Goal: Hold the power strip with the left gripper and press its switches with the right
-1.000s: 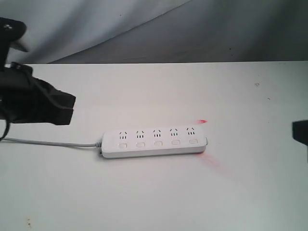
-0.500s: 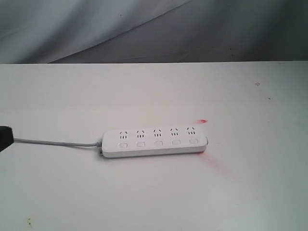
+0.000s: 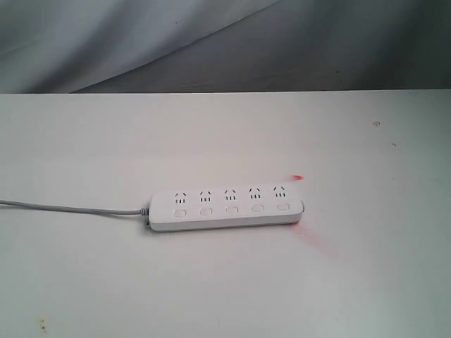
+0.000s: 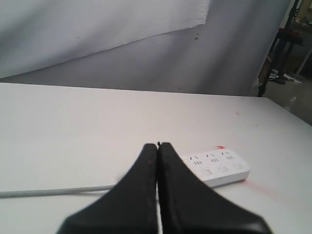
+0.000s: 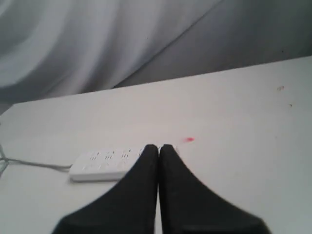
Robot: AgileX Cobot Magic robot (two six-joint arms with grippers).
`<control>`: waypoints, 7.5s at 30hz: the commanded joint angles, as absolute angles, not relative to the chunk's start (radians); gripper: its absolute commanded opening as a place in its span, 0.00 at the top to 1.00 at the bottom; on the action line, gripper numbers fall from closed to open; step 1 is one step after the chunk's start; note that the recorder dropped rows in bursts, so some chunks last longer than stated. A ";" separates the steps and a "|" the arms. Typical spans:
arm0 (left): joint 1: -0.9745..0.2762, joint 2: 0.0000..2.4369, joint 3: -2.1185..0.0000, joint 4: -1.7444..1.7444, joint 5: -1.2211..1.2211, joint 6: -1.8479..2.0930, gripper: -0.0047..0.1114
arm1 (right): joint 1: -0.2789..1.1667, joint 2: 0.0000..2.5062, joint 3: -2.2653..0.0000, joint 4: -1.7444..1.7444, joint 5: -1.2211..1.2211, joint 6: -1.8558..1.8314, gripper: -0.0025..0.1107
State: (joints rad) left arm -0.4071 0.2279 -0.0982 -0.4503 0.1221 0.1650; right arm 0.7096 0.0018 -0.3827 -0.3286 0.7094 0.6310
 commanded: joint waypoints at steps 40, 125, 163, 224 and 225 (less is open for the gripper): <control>-0.408 0.225 0.000 -0.306 0.000 0.172 0.96 | 0.707 0.000 0.000 -0.748 0.273 0.824 0.98; -0.243 0.000 0.000 -0.066 0.187 -0.024 0.96 | 0.522 0.000 0.000 -0.755 0.273 0.824 0.98; -0.243 0.000 0.000 -0.066 0.187 -0.024 0.96 | 0.295 0.000 0.000 -0.242 0.257 0.174 0.98; -0.243 0.000 0.000 -0.066 0.187 -0.024 0.96 | 0.161 0.000 0.000 -0.021 0.207 -0.054 0.98; -0.243 0.000 0.000 -0.066 0.187 -0.024 0.96 | 0.156 0.000 0.000 -0.021 0.207 -0.054 0.98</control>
State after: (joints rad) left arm -0.2448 0.0038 -0.0039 -0.0623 0.1895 -0.0154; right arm 0.1721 0.0035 -0.0039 -0.0275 0.2185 -0.0523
